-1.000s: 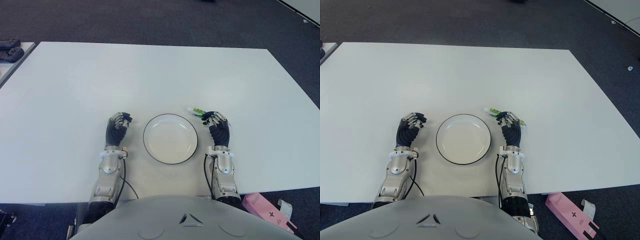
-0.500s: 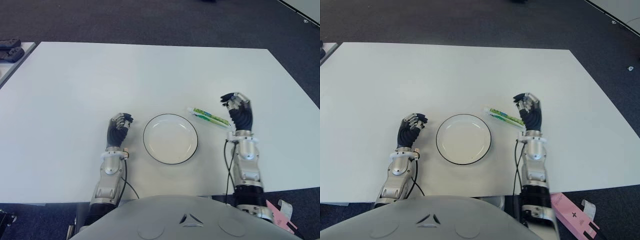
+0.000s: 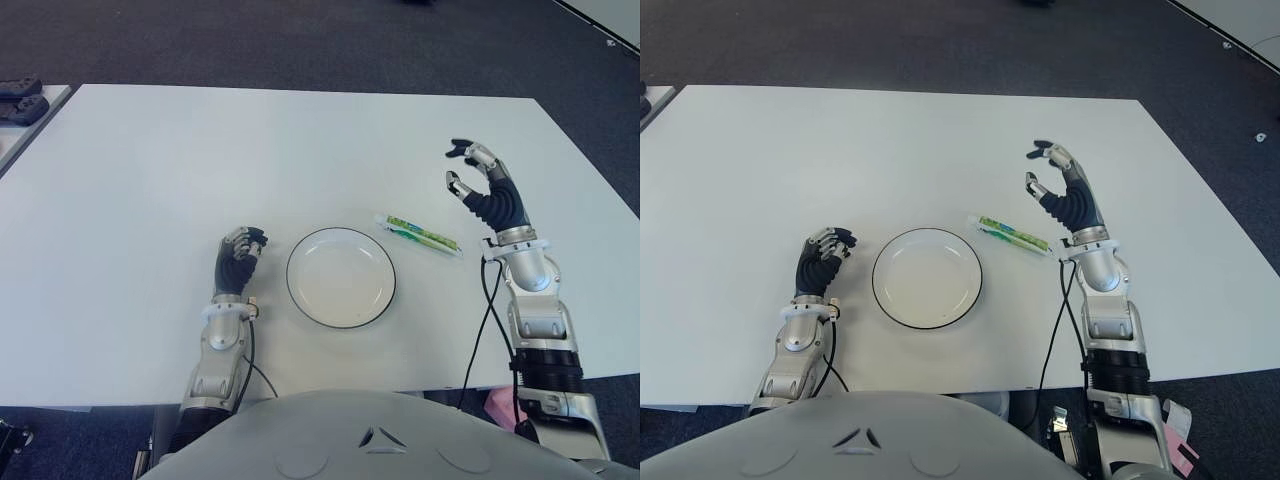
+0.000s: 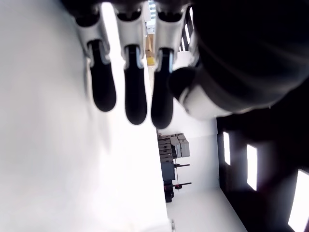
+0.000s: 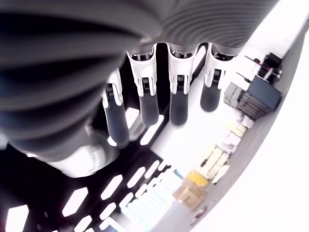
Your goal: Put the toothpaste on the table into the plate.
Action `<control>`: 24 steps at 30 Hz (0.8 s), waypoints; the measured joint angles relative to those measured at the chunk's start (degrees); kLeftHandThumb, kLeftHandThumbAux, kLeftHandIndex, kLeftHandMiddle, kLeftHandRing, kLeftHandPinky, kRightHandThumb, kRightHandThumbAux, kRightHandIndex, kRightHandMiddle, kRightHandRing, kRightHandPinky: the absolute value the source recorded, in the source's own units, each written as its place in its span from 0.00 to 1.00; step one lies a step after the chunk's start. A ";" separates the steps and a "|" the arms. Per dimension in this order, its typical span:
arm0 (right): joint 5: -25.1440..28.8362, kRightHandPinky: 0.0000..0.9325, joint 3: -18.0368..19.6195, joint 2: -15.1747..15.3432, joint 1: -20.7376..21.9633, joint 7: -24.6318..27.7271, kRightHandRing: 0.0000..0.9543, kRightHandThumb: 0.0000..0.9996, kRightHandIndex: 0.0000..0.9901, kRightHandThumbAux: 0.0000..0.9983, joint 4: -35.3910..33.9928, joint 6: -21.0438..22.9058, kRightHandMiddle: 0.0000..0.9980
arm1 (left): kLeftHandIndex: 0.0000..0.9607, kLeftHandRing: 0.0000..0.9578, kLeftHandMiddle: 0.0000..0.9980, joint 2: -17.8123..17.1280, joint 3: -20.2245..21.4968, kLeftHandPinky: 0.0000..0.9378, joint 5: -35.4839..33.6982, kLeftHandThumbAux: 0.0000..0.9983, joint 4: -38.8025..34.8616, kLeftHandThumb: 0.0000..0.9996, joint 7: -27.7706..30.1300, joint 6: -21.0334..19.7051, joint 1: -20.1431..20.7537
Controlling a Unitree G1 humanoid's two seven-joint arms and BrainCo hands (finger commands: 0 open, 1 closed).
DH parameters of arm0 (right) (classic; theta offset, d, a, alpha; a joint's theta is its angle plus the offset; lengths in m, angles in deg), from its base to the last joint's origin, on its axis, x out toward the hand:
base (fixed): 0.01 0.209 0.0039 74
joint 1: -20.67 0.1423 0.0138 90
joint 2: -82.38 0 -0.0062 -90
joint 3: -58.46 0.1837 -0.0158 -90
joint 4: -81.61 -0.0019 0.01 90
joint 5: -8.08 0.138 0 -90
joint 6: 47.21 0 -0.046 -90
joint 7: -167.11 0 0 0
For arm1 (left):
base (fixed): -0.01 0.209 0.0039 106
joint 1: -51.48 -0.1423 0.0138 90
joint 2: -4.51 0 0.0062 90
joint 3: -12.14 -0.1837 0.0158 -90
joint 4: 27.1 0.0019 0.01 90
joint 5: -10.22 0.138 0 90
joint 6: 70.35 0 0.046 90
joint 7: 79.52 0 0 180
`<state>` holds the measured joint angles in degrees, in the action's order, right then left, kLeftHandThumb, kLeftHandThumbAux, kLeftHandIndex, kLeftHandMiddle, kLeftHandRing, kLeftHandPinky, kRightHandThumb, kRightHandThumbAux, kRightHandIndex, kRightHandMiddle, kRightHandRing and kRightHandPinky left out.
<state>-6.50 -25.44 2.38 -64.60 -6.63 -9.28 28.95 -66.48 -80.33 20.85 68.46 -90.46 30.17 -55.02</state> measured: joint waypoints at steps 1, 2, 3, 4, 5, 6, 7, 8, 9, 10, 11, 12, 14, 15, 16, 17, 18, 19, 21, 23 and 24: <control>-1.00 0.01 -0.28 0.84 0.75 0.09 0.01 0.52 0.02 0.43 0.78 -0.22 0.01 | 0.44 0.47 0.47 0.06 0.01 0.47 0.00 0.72 0.00 0.71 0.00 0.08 -0.04; -1.94 0.01 -0.70 1.83 1.61 0.18 0.01 0.52 0.01 0.38 2.05 -0.61 0.01 | 0.44 0.47 0.47 0.11 0.01 0.47 0.00 0.72 -0.02 0.71 0.00 0.12 -0.09; -2.92 0.00 -1.21 2.75 2.78 0.25 0.00 0.52 0.01 0.35 3.79 -1.47 0.00 | 0.44 0.47 0.47 0.13 0.04 0.47 -0.01 0.72 -0.06 0.71 -0.02 0.14 -0.17; -3.92 0.00 -1.83 3.78 3.95 0.36 0.00 0.51 0.00 0.31 5.83 -2.15 0.00 | 0.44 0.47 0.47 0.12 0.02 0.47 0.00 0.72 -0.07 0.71 -0.02 0.14 -0.14; -4.75 0.00 -2.46 4.66 5.28 0.34 0.00 0.51 0.00 0.30 7.81 -2.85 0.00 | 0.44 0.47 0.47 0.13 0.02 0.47 0.00 0.72 -0.08 0.71 -0.02 0.15 -0.16; -5.69 0.00 -3.05 5.42 6.51 0.33 0.00 0.51 0.00 0.27 9.88 -3.56 0.00 | 0.44 0.46 0.46 0.13 0.01 0.46 0.00 0.72 -0.09 0.71 -0.02 0.16 -0.16; -6.48 0.00 -3.72 6.28 7.95 0.31 0.00 0.51 0.00 0.26 12.05 -4.36 0.00 | 0.44 0.46 0.46 0.14 -0.01 0.46 0.00 0.72 -0.10 0.71 -0.02 0.17 -0.17; -7.11 0.00 -4.17 6.88 9.01 0.27 0.00 0.51 0.00 0.24 13.73 -4.96 0.00 | 0.44 0.46 0.46 0.14 -0.02 0.46 0.00 0.72 -0.12 0.71 -0.02 0.21 -0.20; -7.94 0.00 -4.85 7.50 10.25 0.07 0.00 0.51 0.00 0.22 15.40 -5.57 0.00 | 0.44 0.46 0.46 0.13 -0.02 0.46 0.00 0.72 -0.17 0.71 -0.02 0.28 -0.30; -8.73 0.00 -5.40 8.01 11.26 -0.07 0.00 0.51 0.00 0.19 16.70 -6.14 0.00 | 0.44 0.45 0.46 0.13 -0.03 0.46 0.01 0.72 -0.25 0.71 -0.02 0.30 -0.37; -9.85 0.00 -6.14 8.62 12.28 -0.34 0.00 0.51 0.00 0.18 17.96 -6.57 0.00 | 0.44 0.45 0.46 0.13 -0.06 0.45 0.02 0.72 -0.34 0.71 -0.02 0.29 -0.43; -10.96 0.00 -6.76 9.18 13.15 -0.53 0.00 0.51 0.00 0.16 18.94 -6.94 0.00 | 0.44 0.45 0.46 0.12 -0.07 0.45 0.03 0.72 -0.43 0.71 -0.02 0.28 -0.48; -13.02 0.00 -8.05 10.27 14.88 -1.00 0.00 0.52 0.00 0.14 20.92 -7.67 0.00 | 0.44 0.45 0.46 0.10 -0.13 0.45 0.07 0.72 -0.62 0.71 -0.02 0.24 -0.60; -13.91 0.00 -8.75 10.72 15.73 -1.37 0.00 0.52 0.00 0.13 21.91 -7.96 0.00 | 0.44 0.45 0.46 0.09 -0.15 0.45 0.11 0.72 -0.73 0.71 -0.02 0.19 -0.65; -14.86 0.00 -9.49 11.13 16.55 -1.74 0.00 0.52 0.00 0.12 22.91 -8.28 0.00 | 0.44 0.45 0.46 0.07 -0.17 0.45 0.16 0.72 -0.84 0.71 -0.02 0.09 -0.67; -15.69 0.00 -10.10 11.42 17.23 -2.10 0.00 0.53 0.00 0.12 23.77 -8.52 0.00 | 0.44 0.45 0.46 0.04 -0.18 0.45 0.21 0.72 -0.91 0.71 -0.02 0.00 -0.66; -16.49 0.00 -10.78 11.62 17.95 -2.43 0.00 0.54 0.00 0.11 24.65 -8.74 0.00 | 0.44 0.45 0.46 0.01 -0.19 0.45 0.26 0.72 -1.00 0.71 -0.02 -0.14 -0.64; -17.35 0.00 -11.63 11.80 18.65 -2.75 0.00 0.54 0.00 0.11 25.63 -8.96 0.00 | 0.44 0.45 0.46 -0.03 -0.22 0.45 0.33 0.72 -1.06 0.71 -0.02 -0.29 -0.64; -19.19 0.00 -13.42 12.09 19.98 -3.07 0.00 0.55 0.00 0.11 27.37 -9.32 0.00 | 0.44 0.45 0.46 -0.08 -0.28 0.45 0.63 0.72 -1.17 0.71 -0.02 -0.56 -0.64; -20.85 0.00 -15.26 12.21 21.21 -3.18 0.00 0.56 0.00 0.10 29.33 -9.72 0.00 | 0.44 0.45 0.46 -0.06 -0.38 0.45 0.69 0.72 -1.25 0.71 -0.02 -0.78 -0.66; -21.43 0.00 -16.09 12.22 21.81 -3.21 0.00 0.56 0.00 0.10 30.25 -9.83 0.00 | 0.44 0.45 0.46 -0.05 -0.41 0.45 0.70 0.72 -1.27 0.71 -0.02 -0.87 -0.70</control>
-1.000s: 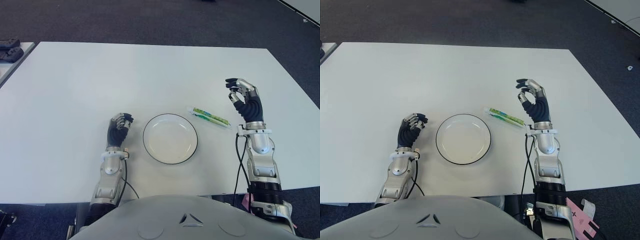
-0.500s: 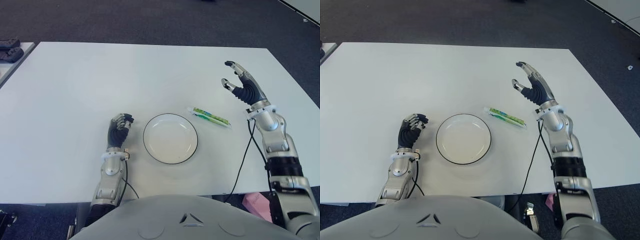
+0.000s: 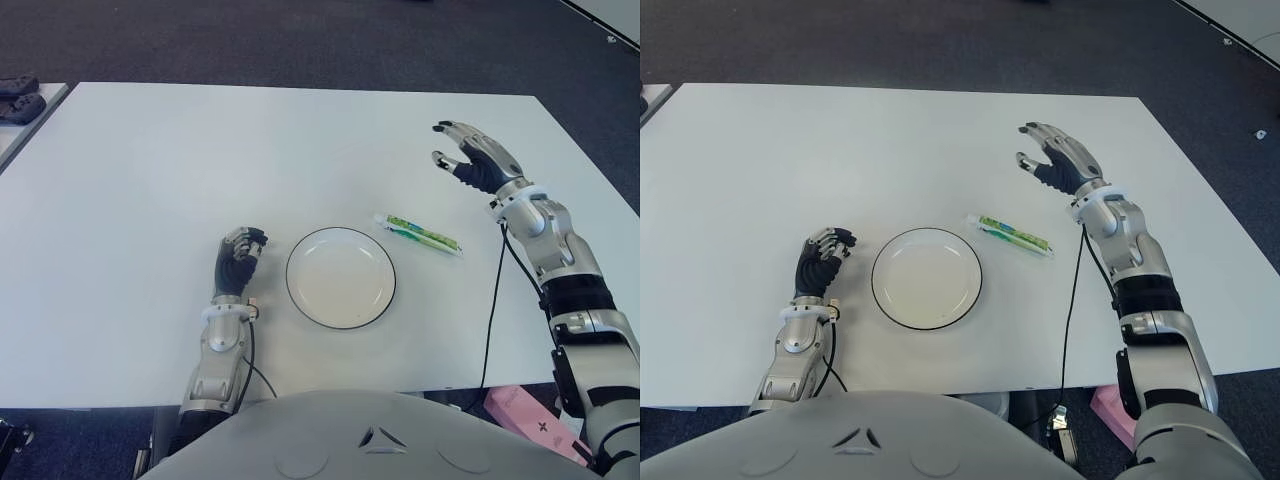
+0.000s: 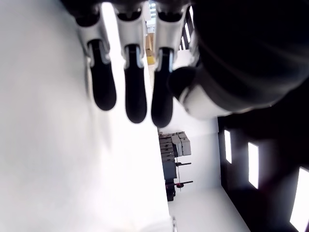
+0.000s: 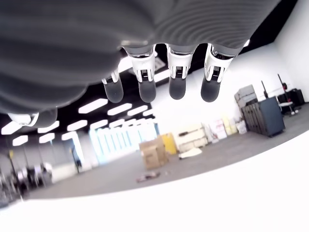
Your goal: Put the toothpaste on the table into the plate.
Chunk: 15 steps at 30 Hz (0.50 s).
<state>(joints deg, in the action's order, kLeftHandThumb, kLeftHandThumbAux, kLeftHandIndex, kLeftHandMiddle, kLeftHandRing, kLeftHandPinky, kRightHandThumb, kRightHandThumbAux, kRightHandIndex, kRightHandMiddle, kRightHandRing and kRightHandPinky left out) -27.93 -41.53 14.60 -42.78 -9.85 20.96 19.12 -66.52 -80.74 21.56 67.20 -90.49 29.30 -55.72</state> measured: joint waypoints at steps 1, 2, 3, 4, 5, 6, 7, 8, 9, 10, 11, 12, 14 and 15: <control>-0.81 0.00 -1.03 0.01 0.69 0.03 0.00 0.57 0.00 0.10 1.31 -0.22 0.00 | 0.44 0.45 0.46 0.02 -0.02 0.45 0.02 0.72 -0.06 0.71 -0.01 -0.07 -0.07; -1.35 0.00 -1.85 0.04 1.25 0.05 0.00 0.57 0.00 0.10 2.37 -0.39 0.00 | 0.44 0.45 0.46 0.02 -0.05 0.45 0.04 0.72 -0.16 0.71 -0.02 -0.10 -0.12; -2.03 0.00 -2.69 0.08 1.72 0.11 0.00 0.57 0.00 0.09 3.33 -0.53 0.00 | 0.44 0.45 0.46 0.02 -0.07 0.46 0.06 0.72 -0.33 0.71 -0.05 -0.11 -0.21; -2.42 0.00 -3.37 0.17 2.19 0.34 0.00 0.57 0.00 0.09 4.15 -0.87 0.00 | 0.44 0.46 0.46 0.03 -0.08 0.46 0.10 0.72 -0.44 0.71 -0.13 -0.13 -0.29; -3.06 0.00 -4.38 0.41 2.74 0.82 0.00 0.57 0.00 0.09 4.96 -1.28 0.00 | 0.44 0.46 0.46 0.03 -0.10 0.46 0.18 0.72 -0.60 0.71 -0.20 -0.17 -0.41; -3.38 0.00 -5.07 0.65 3.15 1.23 0.00 0.58 0.00 0.09 5.50 -1.71 0.00 | 0.44 0.46 0.46 0.03 -0.12 0.46 0.31 0.72 -0.75 0.71 -0.27 -0.23 -0.51; -3.73 0.00 -5.67 0.87 3.52 1.59 0.00 0.58 0.00 0.09 6.04 -2.19 0.00 | 0.44 0.46 0.46 0.03 -0.14 0.46 0.44 0.72 -0.89 0.71 -0.35 -0.27 -0.61; -4.13 0.00 -6.25 1.16 3.91 2.00 0.00 0.58 0.00 0.09 6.45 -2.62 0.00 | 0.44 0.46 0.47 0.03 -0.17 0.46 0.53 0.72 -0.98 0.71 -0.42 -0.27 -0.73; -4.42 0.00 -6.97 1.46 4.40 2.40 0.00 0.58 0.00 0.09 6.90 -2.98 0.00 | 0.44 0.46 0.47 0.04 -0.19 0.46 0.59 0.72 -1.07 0.71 -0.48 -0.27 -0.85; -4.64 0.00 -7.46 1.68 4.86 2.88 0.00 0.58 0.00 0.09 7.31 -3.32 0.00 | 0.44 0.46 0.47 0.04 -0.20 0.46 0.62 0.72 -1.14 0.71 -0.52 -0.27 -0.95; -4.79 0.00 -7.89 1.89 5.26 3.25 0.00 0.58 0.00 0.09 7.68 -3.60 0.00 | 0.44 0.46 0.47 0.04 -0.21 0.46 0.66 0.72 -1.22 0.71 -0.55 -0.27 -1.00; -5.01 0.00 -8.54 2.16 5.80 3.70 0.00 0.59 0.00 0.09 8.17 -3.94 0.00 | 0.44 0.46 0.47 0.04 -0.22 0.46 0.68 0.72 -1.31 0.71 -0.57 -0.29 -1.11; -5.52 0.00 -9.52 2.56 6.60 4.41 0.00 0.59 0.00 0.09 8.93 -4.47 0.00 | 0.44 0.45 0.46 0.06 -0.27 0.45 0.75 0.72 -1.47 0.71 -0.57 -0.30 -1.30; -5.88 0.00 -10.24 2.83 7.06 4.90 0.00 0.58 0.00 0.08 9.45 -4.86 0.00 | 0.44 0.45 0.46 0.08 -0.30 0.45 0.79 0.72 -1.59 0.71 -0.57 -0.31 -1.44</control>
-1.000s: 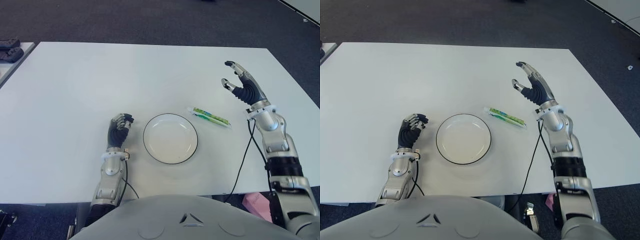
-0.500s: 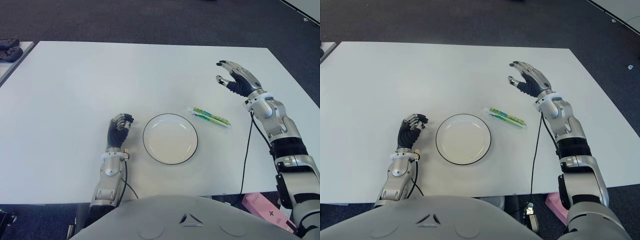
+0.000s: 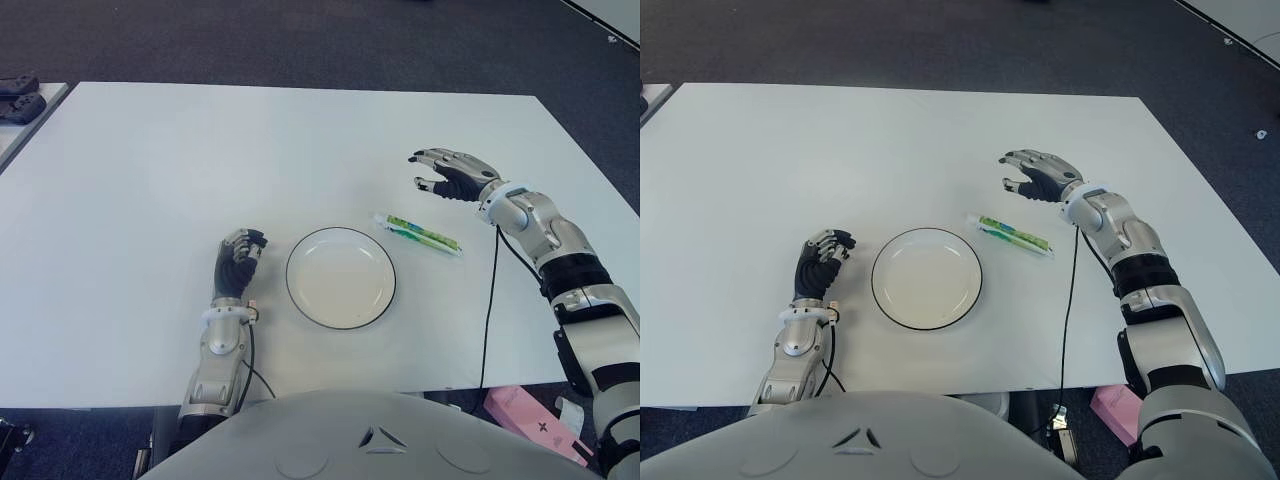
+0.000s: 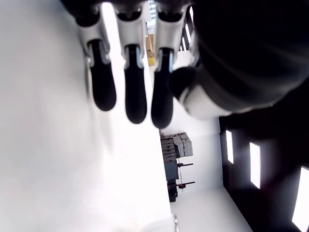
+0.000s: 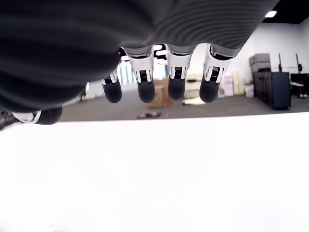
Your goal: Put the toothpaste on the table into the plate.
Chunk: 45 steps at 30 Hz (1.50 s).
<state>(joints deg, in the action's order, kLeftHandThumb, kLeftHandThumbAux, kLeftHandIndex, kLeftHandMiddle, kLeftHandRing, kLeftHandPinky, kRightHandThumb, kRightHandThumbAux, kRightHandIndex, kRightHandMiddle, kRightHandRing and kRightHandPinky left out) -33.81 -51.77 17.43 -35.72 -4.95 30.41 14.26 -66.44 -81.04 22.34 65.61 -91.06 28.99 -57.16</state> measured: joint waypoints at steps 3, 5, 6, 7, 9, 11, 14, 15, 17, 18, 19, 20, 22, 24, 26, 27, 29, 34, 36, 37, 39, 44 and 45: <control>-1.36 0.00 -2.20 0.74 1.35 2.07 0.00 0.58 0.00 0.08 1.49 -1.12 0.00 | 0.44 0.45 0.46 0.07 -0.03 0.45 -0.01 0.72 -0.34 0.71 0.00 -0.04 -0.43; -2.04 0.00 -3.58 1.07 1.97 3.33 0.00 0.58 0.00 0.08 2.19 -1.73 0.00 | 0.44 0.44 0.46 0.10 -0.04 0.45 -0.02 0.72 -0.51 0.71 0.00 -0.06 -0.64; -2.34 0.00 -4.14 1.14 2.23 3.90 0.00 0.58 0.00 0.08 2.47 -2.02 0.00 | 0.44 0.44 0.46 0.10 -0.03 0.45 -0.02 0.72 -0.58 0.71 0.00 -0.07 -0.71; -2.59 0.00 -4.61 1.19 2.45 4.43 0.00 0.57 0.00 0.09 2.65 -2.19 0.00 | 0.44 0.45 0.46 0.11 -0.04 0.45 -0.02 0.72 -0.62 0.71 0.00 -0.09 -0.74; -3.35 0.00 -6.01 1.37 2.92 6.17 0.00 0.57 0.00 0.09 2.79 -2.63 0.00 | 0.44 0.45 0.46 0.20 -0.04 0.46 0.00 0.72 -0.73 0.71 -0.02 -0.25 -0.77; -4.11 0.00 -7.50 1.47 3.16 7.93 0.00 0.57 0.00 0.09 2.87 -3.01 0.00 | 0.44 0.45 0.46 0.32 -0.10 0.46 0.05 0.72 -0.96 0.71 -0.11 -0.57 -0.83; -5.28 0.00 -9.58 1.45 3.26 10.24 0.00 0.56 0.00 0.09 3.28 -3.71 0.00 | 0.44 0.46 0.46 0.33 -0.14 0.45 0.28 0.72 -1.45 0.71 -0.21 -1.09 -0.96; -5.45 0.00 -10.17 1.43 3.26 10.77 0.00 0.56 0.00 0.09 3.41 -3.98 0.00 | 0.44 0.46 0.46 0.34 -0.15 0.45 0.30 0.72 -1.60 0.71 -0.23 -1.22 -1.02; -5.79 0.00 -11.00 1.41 3.27 11.85 0.00 0.56 0.00 0.09 3.72 -4.55 0.00 | 0.44 0.46 0.47 0.34 -0.15 0.46 0.31 0.72 -1.79 0.71 -0.24 -1.60 -1.07; -5.89 0.00 -11.36 1.42 3.33 12.41 0.00 0.55 0.00 0.09 3.94 -4.91 0.00 | 0.44 0.46 0.47 0.34 -0.14 0.46 0.31 0.72 -1.86 0.71 -0.24 -1.82 -1.07; -6.00 0.00 -11.74 1.44 3.41 12.97 0.00 0.55 0.00 0.09 4.15 -5.28 0.00 | 0.44 0.46 0.47 0.34 -0.14 0.46 0.31 0.72 -1.92 0.71 -0.24 -1.97 -1.07; -6.09 0.00 -12.20 1.49 3.51 13.40 0.00 0.55 0.00 0.09 4.33 -5.73 0.00 | 0.44 0.46 0.47 0.34 -0.14 0.46 0.29 0.72 -1.98 0.71 -0.24 -2.14 -1.07; -6.22 0.00 -12.57 1.53 3.76 13.77 0.00 0.55 0.00 0.09 4.52 -6.27 0.00 | 0.44 0.46 0.47 0.35 -0.15 0.46 0.27 0.72 -2.02 0.71 -0.24 -2.26 -1.06; -6.39 0.00 -12.98 1.68 4.03 14.16 0.00 0.54 0.00 0.09 4.57 -6.71 0.00 | 0.44 0.46 0.47 0.35 -0.14 0.45 0.21 0.72 -2.05 0.71 -0.24 -2.25 -1.04; -6.61 0.00 -13.38 1.88 4.29 14.49 0.00 0.54 0.00 0.10 4.43 -7.07 0.00 | 0.44 0.46 0.47 0.36 -0.15 0.45 0.11 0.72 -2.06 0.71 -0.24 -2.21 -1.08; -6.73 0.00 -13.56 2.01 4.37 14.64 0.00 0.54 0.00 0.10 4.27 -7.16 0.00 | 0.44 0.46 0.47 0.36 -0.15 0.45 0.02 0.72 -2.06 0.71 -0.24 -2.18 -1.11; -6.99 0.00 -13.82 2.29 4.43 14.90 0.00 0.54 0.00 0.10 3.90 -7.35 0.00 | 0.44 0.46 0.46 0.37 -0.14 0.45 -0.08 0.72 -2.07 0.71 -0.24 -2.11 -1.16; -7.14 0.00 -14.34 3.08 4.33 15.73 0.00 0.55 0.00 0.10 2.51 -7.47 0.00 | 0.44 0.46 0.46 0.38 -0.14 0.45 -0.25 0.72 -2.14 0.71 -0.24 -1.93 -1.29; -7.17 0.00 -14.40 3.53 3.97 15.96 0.00 0.55 0.00 0.11 1.46 -7.46 0.00 | 0.44 0.46 0.46 0.38 -0.15 0.45 -0.27 0.72 -2.19 0.71 -0.24 -1.93 -1.31; -7.17 0.00 -14.41 3.72 3.78 16.03 0.00 0.54 0.00 0.11 1.04 -7.46 0.00 | 0.44 0.45 0.46 0.38 -0.15 0.45 -0.27 0.72 -2.21 0.71 -0.24 -1.93 -1.32; -7.13 0.00 -14.28 4.59 2.85 16.33 0.00 0.53 0.00 0.11 -0.88 -7.37 0.00 | 0.44 0.45 0.46 0.39 -0.17 0.45 -0.28 0.72 -2.28 0.71 -0.24 -1.93 -1.33; -6.78 0.00 -13.34 7.03 -0.39 17.79 0.00 0.50 0.00 0.10 -6.96 -6.93 0.00 | 0.44 0.45 0.46 0.41 -0.14 0.45 -0.28 0.72 -2.57 0.71 -0.24 -1.96 -1.57; -6.59 0.00 -13.06 7.45 -1.07 18.18 0.00 0.50 0.00 0.10 -8.15 -6.76 0.00 | 0.44 0.45 0.46 0.41 -0.15 0.45 -0.27 0.72 -2.58 0.71 -0.25 -1.96 -1.60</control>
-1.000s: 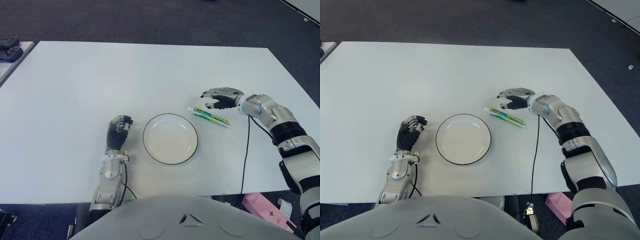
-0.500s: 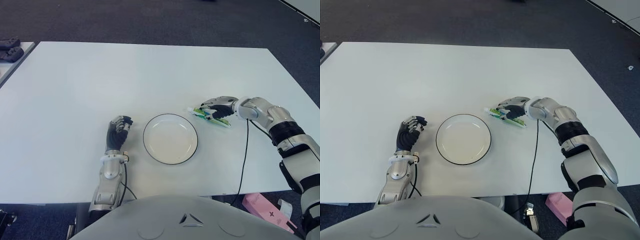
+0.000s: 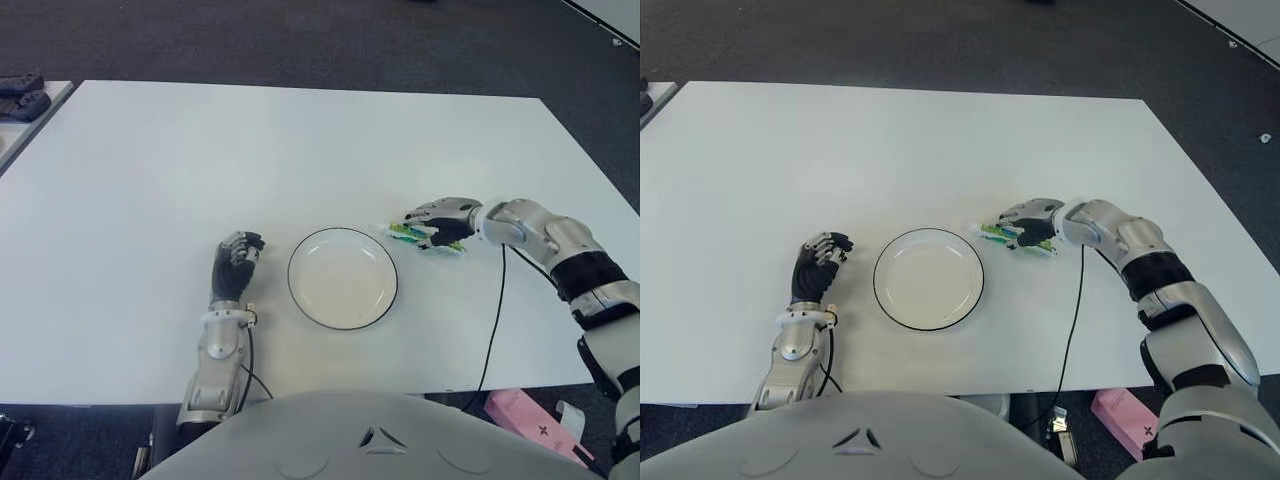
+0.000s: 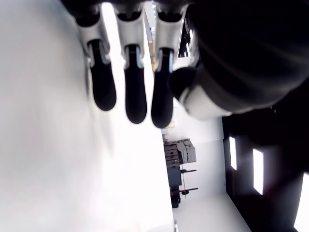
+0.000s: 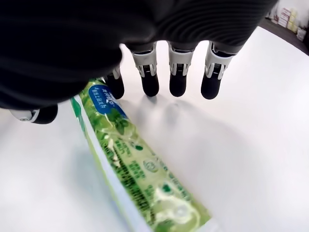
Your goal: Put the toothpaste on the table into the plate.
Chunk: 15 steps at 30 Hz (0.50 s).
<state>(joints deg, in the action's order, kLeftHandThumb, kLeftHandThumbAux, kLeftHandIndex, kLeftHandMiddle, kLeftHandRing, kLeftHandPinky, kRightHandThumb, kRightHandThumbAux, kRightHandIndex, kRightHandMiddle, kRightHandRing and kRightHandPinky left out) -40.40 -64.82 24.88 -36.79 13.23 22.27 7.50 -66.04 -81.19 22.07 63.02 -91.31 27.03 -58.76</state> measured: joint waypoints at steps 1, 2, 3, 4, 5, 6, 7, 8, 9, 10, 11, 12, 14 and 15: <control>0.25 0.00 0.35 0.40 -0.72 0.42 0.00 0.50 0.00 0.10 -1.15 0.19 0.00 | 0.44 0.45 0.45 0.01 -0.01 0.45 0.00 0.72 -0.02 0.71 -0.01 -0.01 -0.03; 0.43 0.00 0.59 0.72 -1.30 0.84 0.00 0.49 0.00 0.09 -2.27 0.43 0.00 | 0.44 0.45 0.45 0.01 0.00 0.45 0.00 0.72 -0.04 0.71 -0.01 -0.01 -0.09; 0.74 0.00 1.05 1.28 -2.29 1.61 0.00 0.48 0.00 0.09 -4.08 0.77 0.00 | 0.44 0.45 0.45 0.01 -0.03 0.45 0.00 0.72 -0.05 0.71 -0.03 -0.01 -0.13; 1.00 0.00 1.37 1.74 -3.05 2.22 0.00 0.48 0.00 0.09 -5.51 1.12 0.00 | 0.44 0.44 0.45 0.02 -0.03 0.45 0.00 0.72 -0.06 0.71 -0.03 -0.01 -0.16; 1.56 0.00 2.04 2.42 -4.26 3.21 0.00 0.47 0.00 0.09 -7.66 1.60 0.00 | 0.44 0.44 0.45 0.02 -0.05 0.45 0.00 0.72 -0.09 0.71 -0.06 0.00 -0.20; 2.06 0.00 2.64 3.00 -5.39 4.28 0.00 0.47 0.00 0.09 -9.61 1.93 0.00 | 0.44 0.44 0.45 0.02 -0.06 0.45 0.00 0.72 -0.12 0.71 -0.08 0.03 -0.28; 2.61 0.00 3.24 3.64 -6.52 5.27 0.00 0.46 0.00 0.08 -11.75 2.40 0.00 | 0.44 0.44 0.45 0.03 -0.08 0.45 0.00 0.72 -0.15 0.71 -0.12 0.06 -0.36; 3.24 0.00 3.69 4.19 -7.53 6.16 0.00 0.46 0.00 0.08 -13.58 2.83 0.00 | 0.44 0.44 0.45 0.03 -0.07 0.45 0.00 0.72 -0.17 0.71 -0.15 0.11 -0.41; 3.72 0.00 4.38 4.68 -8.72 6.96 0.00 0.46 0.00 0.08 -15.54 3.21 0.00 | 0.44 0.44 0.45 0.04 -0.08 0.45 0.00 0.72 -0.18 0.71 -0.15 0.12 -0.47; 4.10 0.00 4.92 4.95 -9.64 7.59 0.00 0.45 0.00 0.08 -16.94 3.63 0.00 | 0.44 0.44 0.45 0.04 -0.06 0.45 0.00 0.72 -0.20 0.71 -0.16 0.13 -0.54; 4.39 0.00 5.31 5.13 -10.38 7.97 0.00 0.45 0.00 0.08 -18.04 3.94 0.00 | 0.44 0.44 0.45 0.05 -0.04 0.45 0.00 0.72 -0.22 0.71 -0.24 0.13 -0.62; 4.70 0.00 5.75 5.26 -11.21 8.36 0.00 0.45 0.00 0.08 -19.08 4.33 0.00 | 0.44 0.45 0.45 0.05 -0.05 0.45 0.00 0.72 -0.23 0.71 -0.28 0.10 -0.65; 5.02 0.00 6.60 5.47 -12.66 8.78 0.00 0.44 0.00 0.08 -20.62 5.05 0.00 | 0.44 0.45 0.45 0.05 -0.10 0.45 0.00 0.72 -0.25 0.71 -0.28 0.03 -0.67; 5.05 0.00 7.09 5.53 -13.38 8.84 0.00 0.44 0.00 0.08 -21.41 5.45 0.00 | 0.44 0.45 0.45 0.06 -0.12 0.45 -0.01 0.72 -0.27 0.71 -0.28 -0.01 -0.70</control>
<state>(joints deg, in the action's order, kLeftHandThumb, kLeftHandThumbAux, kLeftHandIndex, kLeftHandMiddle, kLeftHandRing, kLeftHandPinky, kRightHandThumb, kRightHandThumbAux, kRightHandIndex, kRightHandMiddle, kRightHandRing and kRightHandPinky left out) -35.35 -57.74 30.41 -50.18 22.08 0.86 12.96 -65.98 -81.31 22.06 62.76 -91.59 27.02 -59.47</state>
